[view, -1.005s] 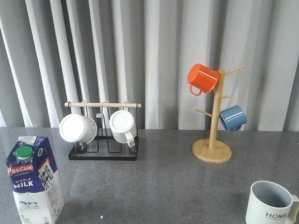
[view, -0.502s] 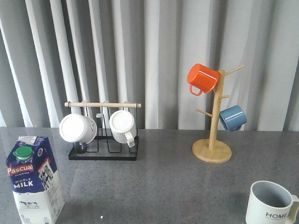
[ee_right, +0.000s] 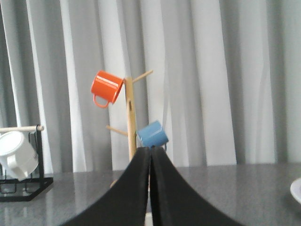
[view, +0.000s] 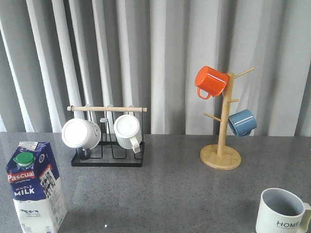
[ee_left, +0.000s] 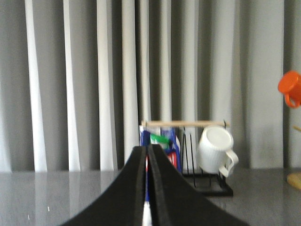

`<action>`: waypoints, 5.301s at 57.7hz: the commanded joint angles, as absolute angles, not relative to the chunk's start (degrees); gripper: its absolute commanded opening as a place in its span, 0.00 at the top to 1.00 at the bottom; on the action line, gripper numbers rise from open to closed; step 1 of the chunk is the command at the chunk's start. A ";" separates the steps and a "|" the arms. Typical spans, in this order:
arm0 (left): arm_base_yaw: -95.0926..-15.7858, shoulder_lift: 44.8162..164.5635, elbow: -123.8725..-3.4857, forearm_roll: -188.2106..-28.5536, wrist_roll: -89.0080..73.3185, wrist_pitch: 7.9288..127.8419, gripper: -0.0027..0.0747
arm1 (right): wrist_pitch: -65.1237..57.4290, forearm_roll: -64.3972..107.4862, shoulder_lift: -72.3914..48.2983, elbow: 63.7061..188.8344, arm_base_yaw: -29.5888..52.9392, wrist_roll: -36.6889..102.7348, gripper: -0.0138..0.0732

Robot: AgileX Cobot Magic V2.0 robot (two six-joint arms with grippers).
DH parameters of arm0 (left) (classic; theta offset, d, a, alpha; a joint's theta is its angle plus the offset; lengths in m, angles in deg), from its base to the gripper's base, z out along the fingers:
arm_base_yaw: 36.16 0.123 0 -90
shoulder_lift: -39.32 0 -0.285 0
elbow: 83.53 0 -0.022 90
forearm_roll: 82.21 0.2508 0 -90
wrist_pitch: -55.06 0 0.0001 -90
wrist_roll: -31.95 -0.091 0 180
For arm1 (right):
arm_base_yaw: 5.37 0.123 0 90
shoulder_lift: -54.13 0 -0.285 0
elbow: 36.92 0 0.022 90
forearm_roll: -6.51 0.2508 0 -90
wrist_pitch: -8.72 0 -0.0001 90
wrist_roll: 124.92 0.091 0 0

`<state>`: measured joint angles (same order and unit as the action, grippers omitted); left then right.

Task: Place milk next to cup
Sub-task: 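Move the right gripper toward the handle of the white HOME mug, then close the right gripper on the white mug's handle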

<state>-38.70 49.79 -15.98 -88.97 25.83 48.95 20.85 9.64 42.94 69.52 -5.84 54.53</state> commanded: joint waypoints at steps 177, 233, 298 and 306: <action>-42.07 93.87 -42.81 -88.97 27.23 57.83 0.70 | 37.02 -10.13 -13.69 81.94 -20.20 63.34 0.27; -42.07 93.87 -42.81 -88.97 27.23 57.83 0.70 | 62.07 -12.82 -36.39 84.16 -24.52 55.87 0.27; -42.07 93.87 -42.81 -88.97 27.23 57.83 0.70 | 68.15 -16.75 -49.52 90.35 -24.52 57.06 0.86; -42.07 93.87 -42.81 -88.97 27.23 57.83 0.70 | 66.81 -17.03 -49.52 92.02 -24.52 57.26 0.85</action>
